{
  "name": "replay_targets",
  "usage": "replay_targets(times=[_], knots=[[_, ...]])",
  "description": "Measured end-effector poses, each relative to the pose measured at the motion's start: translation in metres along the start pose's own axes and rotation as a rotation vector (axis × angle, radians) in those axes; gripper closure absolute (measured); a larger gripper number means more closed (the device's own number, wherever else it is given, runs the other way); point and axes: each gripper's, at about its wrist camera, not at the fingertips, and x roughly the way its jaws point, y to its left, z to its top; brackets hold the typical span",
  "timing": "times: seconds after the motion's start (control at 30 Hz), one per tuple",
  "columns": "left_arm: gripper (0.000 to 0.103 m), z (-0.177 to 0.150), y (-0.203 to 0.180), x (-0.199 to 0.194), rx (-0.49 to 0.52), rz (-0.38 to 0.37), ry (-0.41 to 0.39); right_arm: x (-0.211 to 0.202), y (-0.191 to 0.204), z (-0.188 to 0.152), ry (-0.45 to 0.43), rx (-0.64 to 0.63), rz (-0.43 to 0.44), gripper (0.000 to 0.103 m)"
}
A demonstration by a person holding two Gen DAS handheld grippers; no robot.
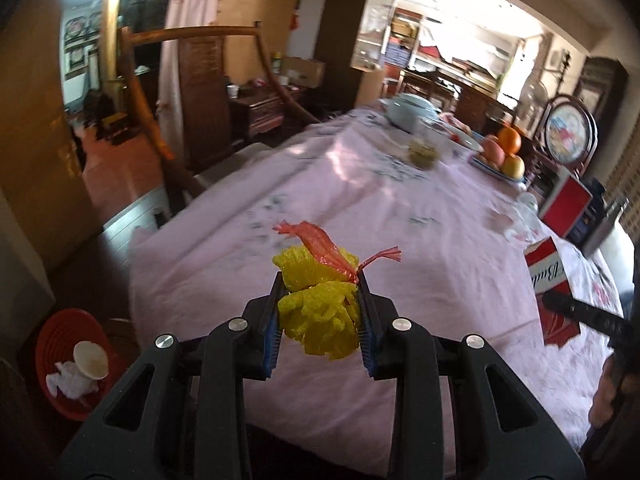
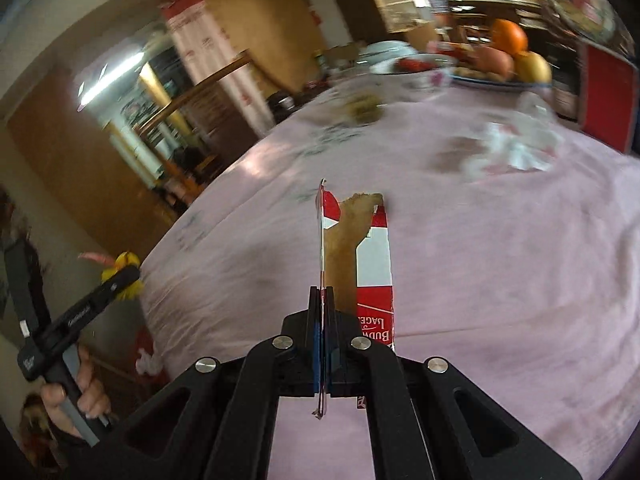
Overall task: Collect trash
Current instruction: 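Carry the carton and yellow item over the red basket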
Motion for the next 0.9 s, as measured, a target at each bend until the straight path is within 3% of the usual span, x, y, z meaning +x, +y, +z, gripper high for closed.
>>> replay_targets(times=[0.3,0.6,0.77,0.9], knots=[[0.070,-0.015,0.063,-0.026,-0.094,0.058,-0.030,0.032,0.095,-0.006,0.077,-0.173,0.087,0.101],[0.070,-0.033,0.149,-0.054,-0.237,0.166,-0.064,0.068,0.207,-0.019,0.179,-0.359,0.239,0.101],[0.070,-0.055,0.204,-0.059,-0.320,0.255,-0.037,0.086,0.279,-0.036,0.236,-0.483,0.345,0.101],[0.070,-0.081,0.242,-0.045,-0.387,0.316,0.034,0.114,0.324,-0.054,0.307,-0.541,0.387,0.101]])
